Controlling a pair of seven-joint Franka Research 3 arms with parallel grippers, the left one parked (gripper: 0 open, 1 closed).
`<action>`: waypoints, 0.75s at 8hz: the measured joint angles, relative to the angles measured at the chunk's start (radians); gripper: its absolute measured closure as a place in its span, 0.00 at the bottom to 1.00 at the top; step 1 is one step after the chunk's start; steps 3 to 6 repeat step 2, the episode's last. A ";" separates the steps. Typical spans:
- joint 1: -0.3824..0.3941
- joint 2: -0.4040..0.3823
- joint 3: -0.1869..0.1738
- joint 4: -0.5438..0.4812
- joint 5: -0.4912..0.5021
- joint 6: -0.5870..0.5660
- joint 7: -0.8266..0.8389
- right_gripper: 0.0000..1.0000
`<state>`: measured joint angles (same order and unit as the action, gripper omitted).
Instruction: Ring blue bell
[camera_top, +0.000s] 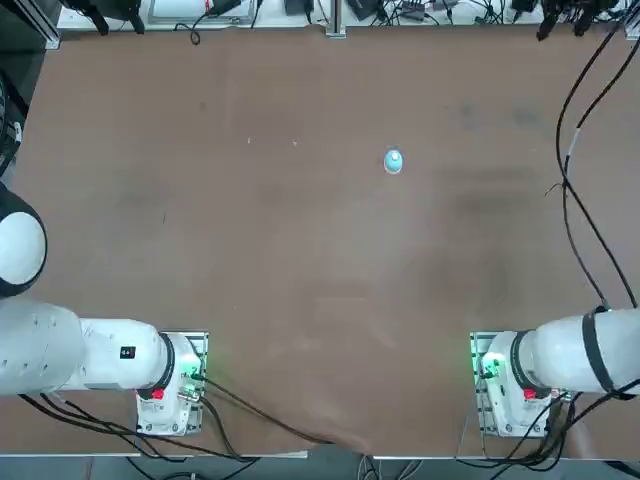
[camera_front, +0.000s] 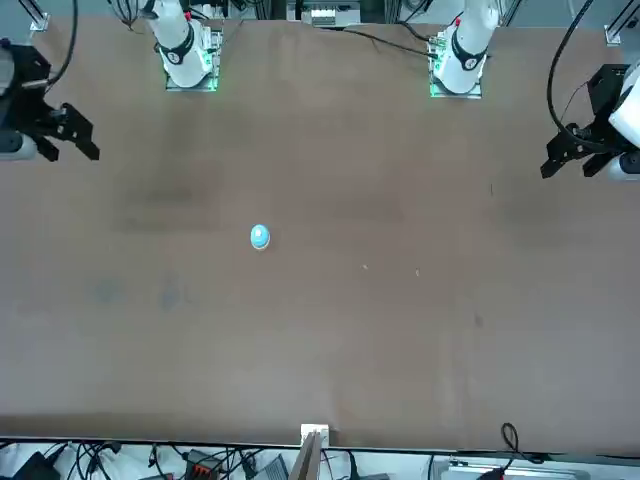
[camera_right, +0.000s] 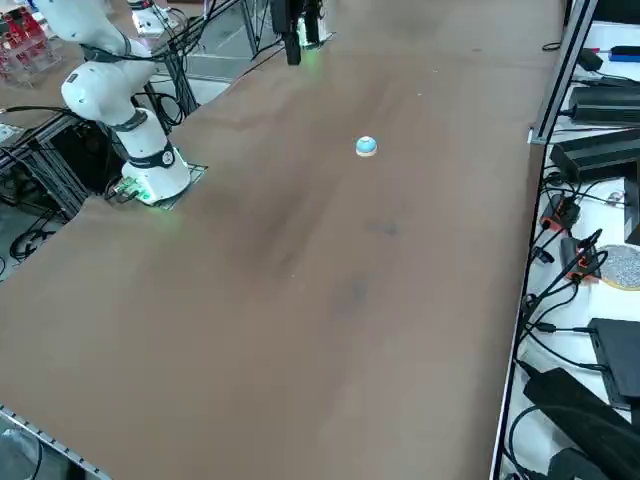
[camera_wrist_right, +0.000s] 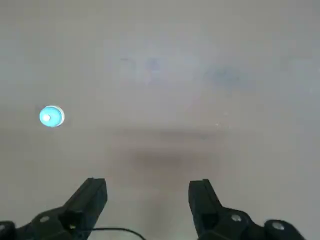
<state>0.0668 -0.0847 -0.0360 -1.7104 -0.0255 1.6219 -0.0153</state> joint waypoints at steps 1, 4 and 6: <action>-0.002 -0.001 0.003 -0.006 0.000 0.004 0.000 0.00; -0.002 -0.001 0.005 -0.007 0.000 0.005 0.000 0.00; -0.002 -0.001 0.005 -0.007 0.000 0.005 0.000 0.00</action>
